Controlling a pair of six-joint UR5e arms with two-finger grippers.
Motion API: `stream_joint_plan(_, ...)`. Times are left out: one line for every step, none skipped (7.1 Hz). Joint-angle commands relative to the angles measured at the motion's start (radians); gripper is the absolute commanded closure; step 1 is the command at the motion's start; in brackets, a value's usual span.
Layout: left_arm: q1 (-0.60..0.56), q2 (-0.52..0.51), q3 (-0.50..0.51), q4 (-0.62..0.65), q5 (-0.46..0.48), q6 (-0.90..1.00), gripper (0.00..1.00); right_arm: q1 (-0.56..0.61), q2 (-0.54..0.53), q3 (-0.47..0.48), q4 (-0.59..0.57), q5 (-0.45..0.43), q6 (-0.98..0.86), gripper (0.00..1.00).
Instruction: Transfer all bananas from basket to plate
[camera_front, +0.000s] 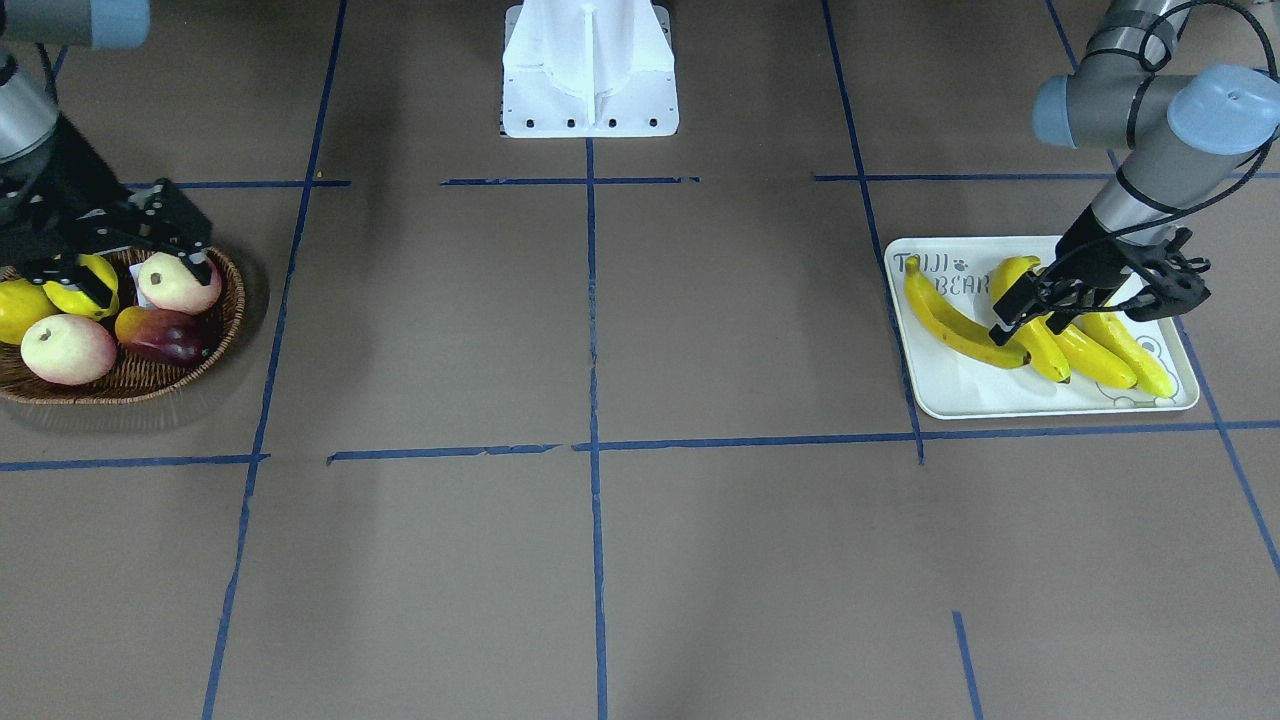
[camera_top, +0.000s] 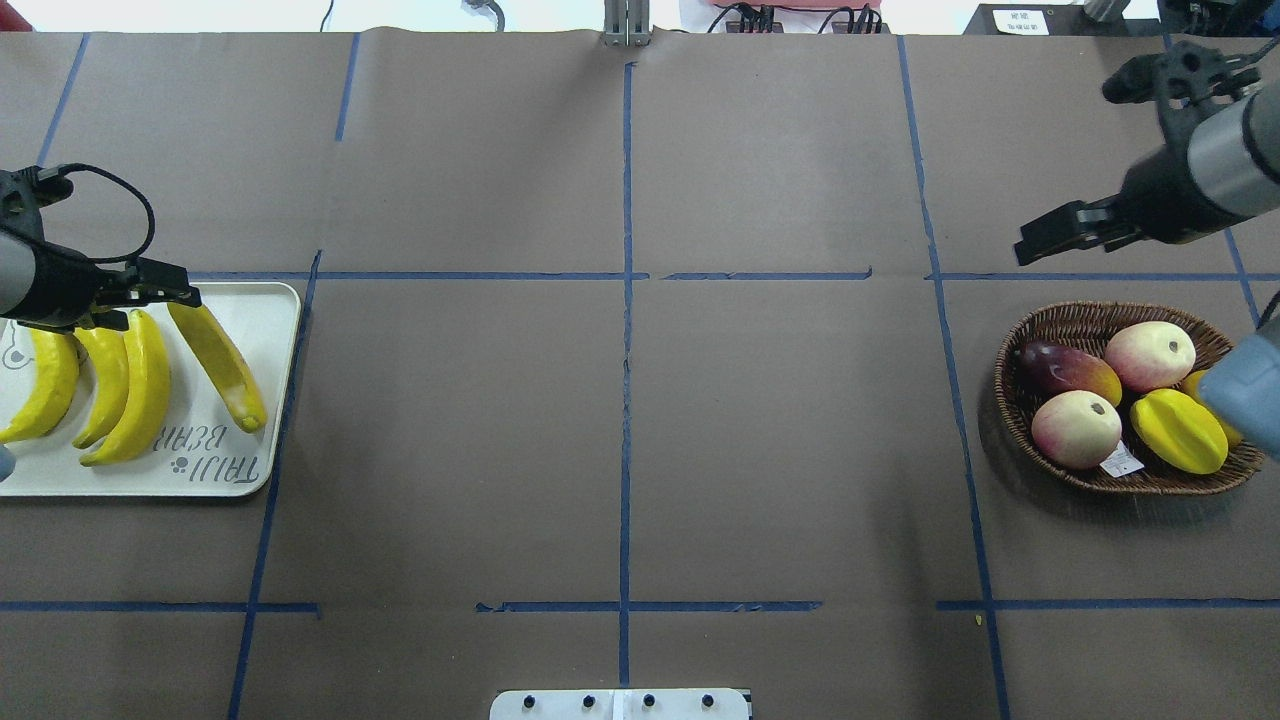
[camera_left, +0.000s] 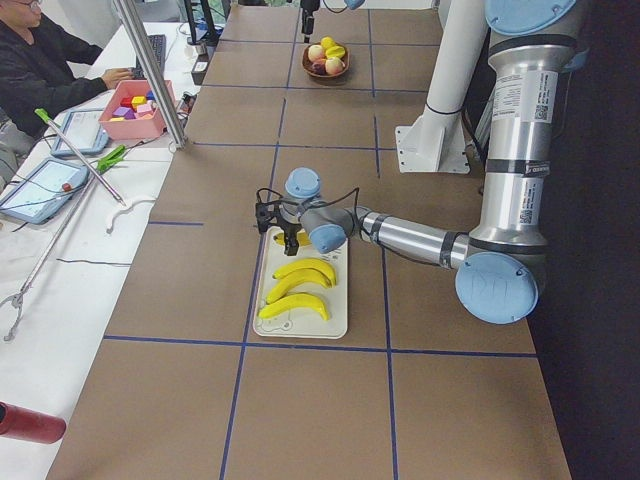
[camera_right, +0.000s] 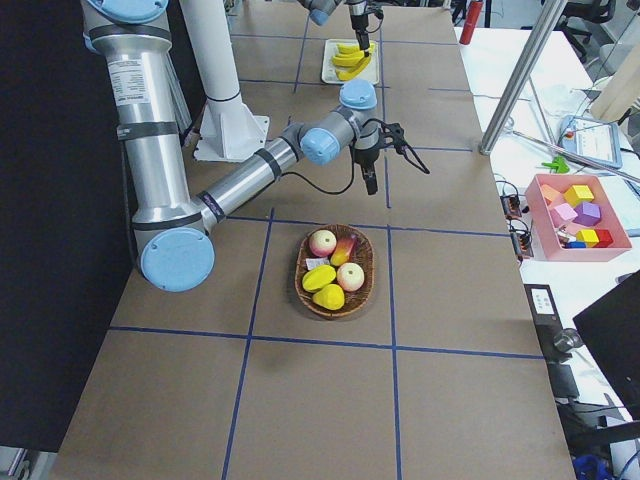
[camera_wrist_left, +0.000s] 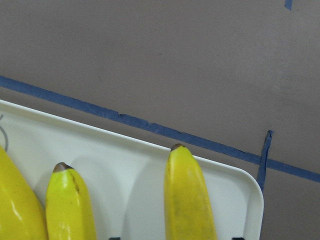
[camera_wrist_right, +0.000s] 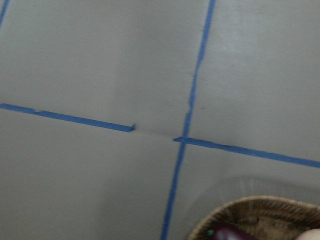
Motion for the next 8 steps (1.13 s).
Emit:
stream_joint_plan(-0.091, 0.048, -0.018, 0.003, -0.095, 0.151, 0.0, 0.164, -0.083, -0.078, 0.001, 0.068, -0.272, 0.0)
stream_joint_plan(-0.169, 0.06, -0.015, 0.01, -0.152, 0.226, 0.0, 0.199, -0.113, -0.101, 0.002, 0.08, -0.322, 0.0)
stream_joint_plan(-0.261, 0.061, -0.012, 0.077, -0.213, 0.368, 0.0, 0.247, -0.157, -0.121, 0.005, 0.082, -0.398, 0.0)
stream_joint_plan(-0.355, 0.061, -0.012, 0.173, -0.244, 0.547, 0.0, 0.308, -0.183, -0.135, 0.001, 0.085, -0.493, 0.0)
stream_joint_plan(-0.438, 0.061, -0.003, 0.294, -0.26, 0.771, 0.0, 0.376, -0.206, -0.181, 0.004, 0.16, -0.56, 0.0)
stream_joint_plan(-0.53, 0.058, 0.0, 0.456, -0.26, 1.002, 0.0, 0.448, -0.208, -0.265, 0.008, 0.238, -0.636, 0.0)
stream_joint_plan(-0.614, 0.054, 0.003, 0.598, -0.259, 1.195, 0.0, 0.47, -0.217, -0.345, 0.012, 0.299, -0.702, 0.0)
stream_joint_plan(-0.644, 0.055, 0.002, 0.665, -0.26, 1.251, 0.0, 0.468, -0.213, -0.367, 0.013, 0.303, -0.697, 0.0)
